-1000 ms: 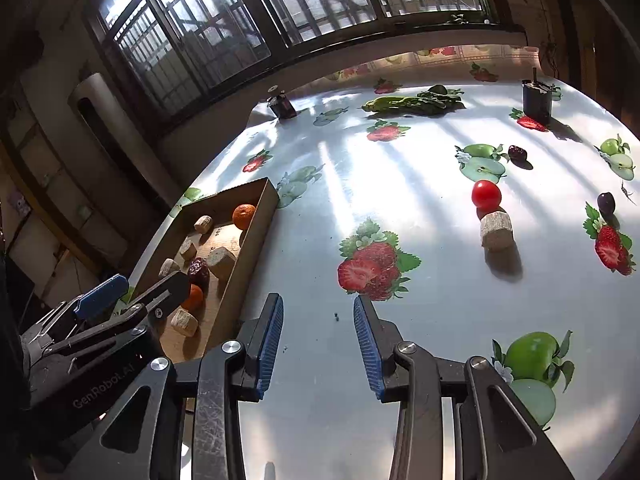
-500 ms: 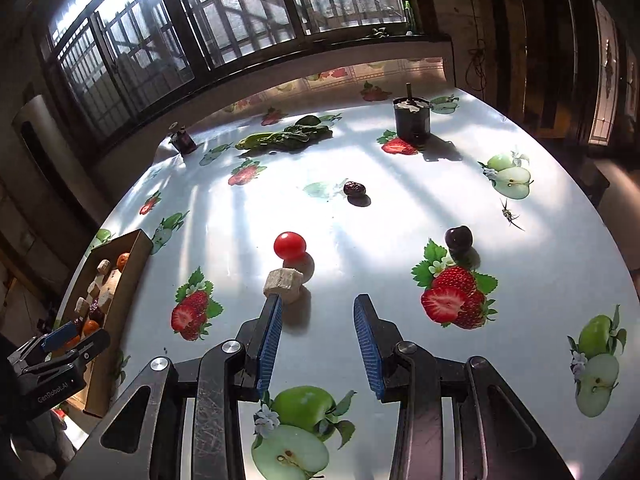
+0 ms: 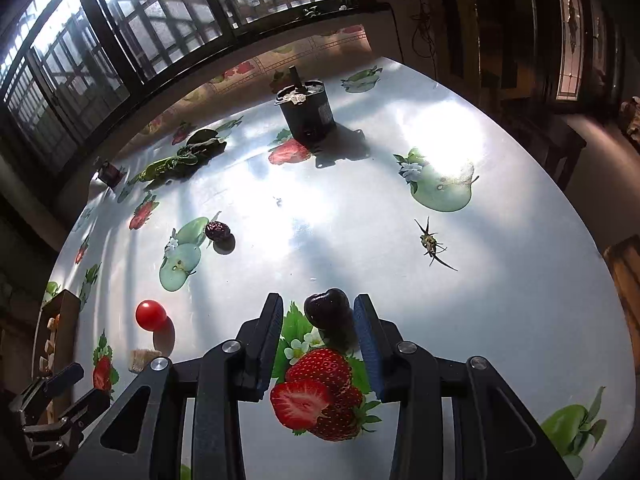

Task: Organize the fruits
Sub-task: 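Move both open tools back toward a rice cake and a dark cherry, then grasp a rice cake with the left tool while the right tool grasps the dark cherry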

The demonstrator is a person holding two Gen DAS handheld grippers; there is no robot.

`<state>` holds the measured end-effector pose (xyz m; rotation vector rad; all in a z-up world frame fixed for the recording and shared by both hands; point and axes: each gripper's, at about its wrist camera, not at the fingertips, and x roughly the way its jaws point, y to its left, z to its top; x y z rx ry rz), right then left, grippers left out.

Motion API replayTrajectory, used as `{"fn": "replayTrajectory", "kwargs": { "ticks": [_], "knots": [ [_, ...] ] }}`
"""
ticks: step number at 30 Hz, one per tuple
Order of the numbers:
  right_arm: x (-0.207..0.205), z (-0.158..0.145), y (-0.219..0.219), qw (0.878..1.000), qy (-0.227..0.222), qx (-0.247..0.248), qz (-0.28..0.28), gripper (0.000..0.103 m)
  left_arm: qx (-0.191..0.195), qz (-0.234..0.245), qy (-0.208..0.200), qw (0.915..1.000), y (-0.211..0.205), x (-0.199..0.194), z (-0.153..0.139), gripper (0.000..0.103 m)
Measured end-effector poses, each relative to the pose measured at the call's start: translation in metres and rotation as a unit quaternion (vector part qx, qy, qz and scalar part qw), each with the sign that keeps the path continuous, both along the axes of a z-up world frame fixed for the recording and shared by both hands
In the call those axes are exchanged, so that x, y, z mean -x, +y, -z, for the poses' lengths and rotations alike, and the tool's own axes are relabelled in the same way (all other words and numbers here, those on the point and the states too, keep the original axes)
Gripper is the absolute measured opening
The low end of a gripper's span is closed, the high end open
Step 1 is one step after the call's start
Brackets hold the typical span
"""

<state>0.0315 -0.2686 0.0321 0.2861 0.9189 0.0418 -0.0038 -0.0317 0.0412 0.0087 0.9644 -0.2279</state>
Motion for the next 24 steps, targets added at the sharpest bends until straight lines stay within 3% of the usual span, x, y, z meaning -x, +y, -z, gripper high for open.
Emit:
{"fn": "replayTrajectory", "kwargs": {
  "ticks": [9,14,16,17,24],
  "knots": [
    [-0.008,0.016,0.005,1.000,-0.005,0.019,-0.015,0.039,0.008,0.009,0.013,0.9998,-0.015,-0.024,0.023,0.079],
    [-0.008,0.017,0.006,0.999,-0.009,0.027,-0.019,0.039,-0.004,0.014,0.005,0.9999,-0.023,-0.022,0.029,0.057],
    [-0.008,0.018,0.007,0.999,-0.011,0.031,-0.018,0.039,-0.010,0.018,-0.001,0.9998,-0.025,-0.020,0.028,0.036],
    [-0.007,0.018,0.008,0.999,-0.012,0.032,-0.017,0.039,-0.010,0.020,-0.003,0.9998,-0.025,-0.020,0.028,0.031],
    [-0.004,0.017,0.009,0.999,-0.020,0.045,-0.010,0.028,0.008,0.017,-0.002,0.9998,-0.019,-0.015,0.022,0.031]
  ]
}}
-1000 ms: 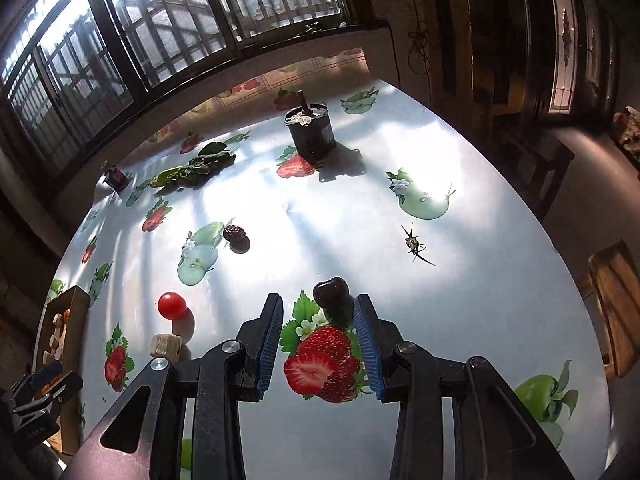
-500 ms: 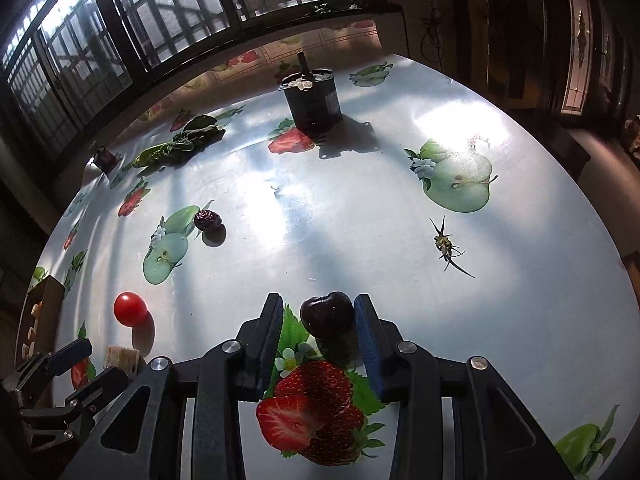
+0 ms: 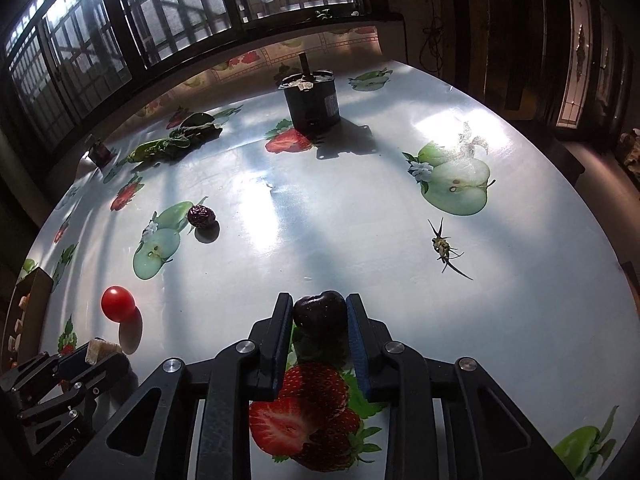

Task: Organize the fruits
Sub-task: 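Grasp a rice cake with the left tool while the right tool grasps the dark cherry, then carry the rice cake and dark cherry into the tray and open both tools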

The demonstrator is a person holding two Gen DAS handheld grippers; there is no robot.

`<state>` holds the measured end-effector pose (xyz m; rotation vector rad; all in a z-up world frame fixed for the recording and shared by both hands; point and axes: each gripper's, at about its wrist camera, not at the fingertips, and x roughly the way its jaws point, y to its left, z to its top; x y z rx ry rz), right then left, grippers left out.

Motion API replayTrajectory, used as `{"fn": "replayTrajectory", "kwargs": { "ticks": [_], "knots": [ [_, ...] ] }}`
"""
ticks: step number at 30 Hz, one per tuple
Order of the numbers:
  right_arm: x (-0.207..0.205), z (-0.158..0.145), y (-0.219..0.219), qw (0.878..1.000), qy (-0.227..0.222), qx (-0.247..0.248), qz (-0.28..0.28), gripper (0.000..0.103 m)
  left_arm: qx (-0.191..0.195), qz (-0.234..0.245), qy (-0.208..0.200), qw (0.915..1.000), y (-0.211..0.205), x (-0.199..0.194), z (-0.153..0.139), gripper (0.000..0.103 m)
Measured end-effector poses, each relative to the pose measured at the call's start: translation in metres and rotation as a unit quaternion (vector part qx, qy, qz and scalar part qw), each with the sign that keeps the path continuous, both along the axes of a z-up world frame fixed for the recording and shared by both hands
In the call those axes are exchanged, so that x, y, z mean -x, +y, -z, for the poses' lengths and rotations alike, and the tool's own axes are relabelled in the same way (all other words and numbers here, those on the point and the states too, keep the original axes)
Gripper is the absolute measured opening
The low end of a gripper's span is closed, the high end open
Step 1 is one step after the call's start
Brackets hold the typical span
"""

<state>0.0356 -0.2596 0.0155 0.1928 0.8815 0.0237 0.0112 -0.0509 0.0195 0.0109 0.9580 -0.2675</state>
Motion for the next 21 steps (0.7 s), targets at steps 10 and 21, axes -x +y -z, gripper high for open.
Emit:
{"fn": "replayTrajectory", "kwargs": {
  "ticks": [10,21],
  "knots": [
    [0.014,-0.010,0.017,0.999,-0.014,-0.037,-0.022,0.027,0.023,-0.022,-0.027,0.9991,0.043,0.038,-0.038,0.031],
    [0.064,-0.060,0.097,0.991,-0.031,-0.085,-0.100,0.027,0.055,-0.103,-0.039,0.9924,0.149,0.089,-0.065,0.031]
  ]
}}
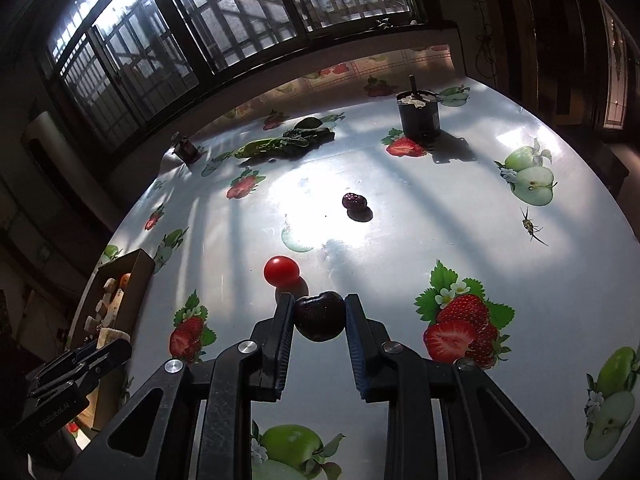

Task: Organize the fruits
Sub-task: 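Carry the rice cake and dark cherry into the tray and open both tools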

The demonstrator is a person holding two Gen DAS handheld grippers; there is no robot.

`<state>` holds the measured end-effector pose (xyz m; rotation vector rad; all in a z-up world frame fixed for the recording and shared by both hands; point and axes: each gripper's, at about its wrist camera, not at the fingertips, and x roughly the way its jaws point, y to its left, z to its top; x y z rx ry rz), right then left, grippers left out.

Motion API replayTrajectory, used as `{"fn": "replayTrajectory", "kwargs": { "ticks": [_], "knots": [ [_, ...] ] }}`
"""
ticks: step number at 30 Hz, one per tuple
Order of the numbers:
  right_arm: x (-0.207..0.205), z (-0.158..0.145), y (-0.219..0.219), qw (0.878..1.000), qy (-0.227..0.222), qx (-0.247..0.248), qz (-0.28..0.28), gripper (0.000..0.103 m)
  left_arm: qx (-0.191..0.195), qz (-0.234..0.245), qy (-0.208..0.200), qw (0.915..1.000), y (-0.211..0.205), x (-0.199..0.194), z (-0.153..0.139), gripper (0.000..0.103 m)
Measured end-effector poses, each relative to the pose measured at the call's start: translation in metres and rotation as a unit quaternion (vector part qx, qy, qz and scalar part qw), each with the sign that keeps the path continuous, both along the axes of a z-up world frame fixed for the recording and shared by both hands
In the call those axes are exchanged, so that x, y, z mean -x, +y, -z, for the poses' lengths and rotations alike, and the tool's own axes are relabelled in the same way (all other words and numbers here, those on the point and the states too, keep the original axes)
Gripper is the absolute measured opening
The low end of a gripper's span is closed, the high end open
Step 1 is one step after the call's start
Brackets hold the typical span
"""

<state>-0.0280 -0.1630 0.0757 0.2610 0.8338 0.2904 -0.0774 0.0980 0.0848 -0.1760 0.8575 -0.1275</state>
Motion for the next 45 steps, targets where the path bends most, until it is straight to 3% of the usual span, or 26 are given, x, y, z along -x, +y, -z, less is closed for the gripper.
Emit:
{"fn": "replayTrajectory", "kwargs": {
  "ticks": [10,14,22,33,37,41,45],
  "knots": [
    [0.038,-0.020,0.145,0.991,-0.006,-0.007,-0.137,0.028,-0.015,-0.102,0.003,0.9947,0.111,0.046,0.006,0.031],
    [0.049,-0.012,0.203,0.982,0.003,0.001,-0.190,0.028,-0.035,-0.140,0.020,0.9894,0.150,0.056,0.022,0.031],
    [0.067,0.019,0.287,0.961,0.028,0.034,-0.273,0.028,-0.019,-0.175,0.083,0.9809,0.203,0.055,0.058,0.031],
    [0.061,0.057,0.334,0.948,0.060,0.087,-0.299,0.028,-0.034,-0.174,0.084,0.9805,0.207,0.039,0.063,0.032],
    [0.055,0.059,0.340,0.949,0.051,0.103,-0.295,0.028,-0.030,-0.176,0.082,0.9805,0.208,0.033,0.063,0.041],
    [0.055,0.060,0.344,0.948,0.040,0.108,-0.297,0.029,-0.021,-0.180,0.077,0.9804,0.209,0.035,0.058,0.043],
    [0.056,0.056,0.341,0.949,0.035,0.095,-0.299,0.032,-0.015,-0.192,0.056,0.9797,0.211,0.044,0.043,0.058]
  ]
}}
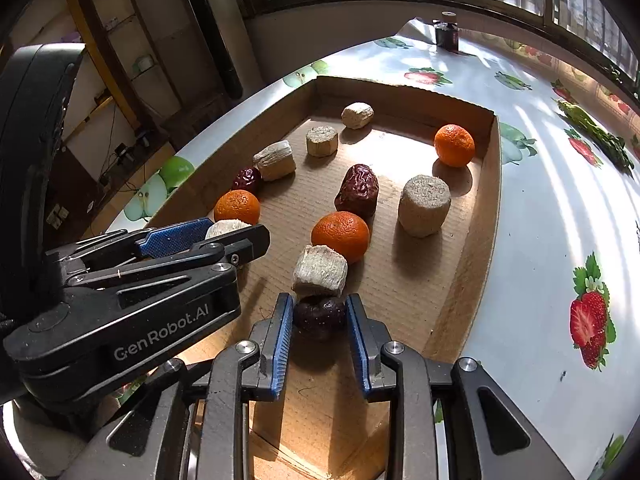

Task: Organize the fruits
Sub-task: 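Carry the rice cake and dark cherry into the tray and open both tools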

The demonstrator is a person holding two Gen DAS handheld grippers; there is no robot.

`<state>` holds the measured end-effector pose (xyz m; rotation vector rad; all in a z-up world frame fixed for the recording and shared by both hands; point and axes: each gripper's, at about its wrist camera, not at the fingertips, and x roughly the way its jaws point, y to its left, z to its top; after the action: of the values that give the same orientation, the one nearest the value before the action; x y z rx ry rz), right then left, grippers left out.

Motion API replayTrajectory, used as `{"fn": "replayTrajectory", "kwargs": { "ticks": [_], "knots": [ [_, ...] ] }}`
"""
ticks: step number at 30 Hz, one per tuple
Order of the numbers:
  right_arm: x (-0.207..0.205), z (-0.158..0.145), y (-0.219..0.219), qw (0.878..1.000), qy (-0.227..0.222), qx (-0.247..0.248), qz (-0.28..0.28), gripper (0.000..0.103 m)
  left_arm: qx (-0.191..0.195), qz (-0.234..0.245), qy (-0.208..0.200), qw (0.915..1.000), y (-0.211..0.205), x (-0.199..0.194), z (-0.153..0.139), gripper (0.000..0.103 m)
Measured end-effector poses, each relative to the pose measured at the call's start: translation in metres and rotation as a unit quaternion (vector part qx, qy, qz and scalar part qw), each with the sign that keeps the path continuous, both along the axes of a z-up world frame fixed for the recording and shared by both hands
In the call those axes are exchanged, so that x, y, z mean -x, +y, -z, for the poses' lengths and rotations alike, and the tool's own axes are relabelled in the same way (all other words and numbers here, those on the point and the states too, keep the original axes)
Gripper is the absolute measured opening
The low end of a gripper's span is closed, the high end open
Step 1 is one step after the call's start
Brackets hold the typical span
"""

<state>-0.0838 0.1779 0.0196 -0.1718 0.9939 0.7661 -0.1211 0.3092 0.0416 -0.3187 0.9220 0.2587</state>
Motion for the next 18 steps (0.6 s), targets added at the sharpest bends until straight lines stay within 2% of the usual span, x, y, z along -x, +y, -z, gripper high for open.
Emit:
{"fn": "replayTrajectory", "kwargs": {
  "ticks": [5,9,13,18],
  "knots": [
    [0.006,-0.016,-0.012,1.000,-0.019,-0.018,0.018,0.035,-0.015,-0.014,-0.023,0.9995,-0.005,0.011,-0.022,0.064],
    [0.011,-0.028,-0.034,0.998,-0.020,-0.044,0.046,0.035,-0.050,-0.018,-0.039,0.9978,-0.020,0.019,-0.038,0.074],
    [0.015,-0.036,-0.061,0.995,-0.023,-0.060,0.081,0.035,-0.076,0.000,-0.053,0.9957,-0.041,0.023,-0.049,0.085],
    [0.016,-0.044,-0.095,0.990,-0.024,-0.077,0.119,0.035,-0.083,0.023,-0.065,0.9942,-0.067,0.027,-0.059,0.085]
  ]
}}
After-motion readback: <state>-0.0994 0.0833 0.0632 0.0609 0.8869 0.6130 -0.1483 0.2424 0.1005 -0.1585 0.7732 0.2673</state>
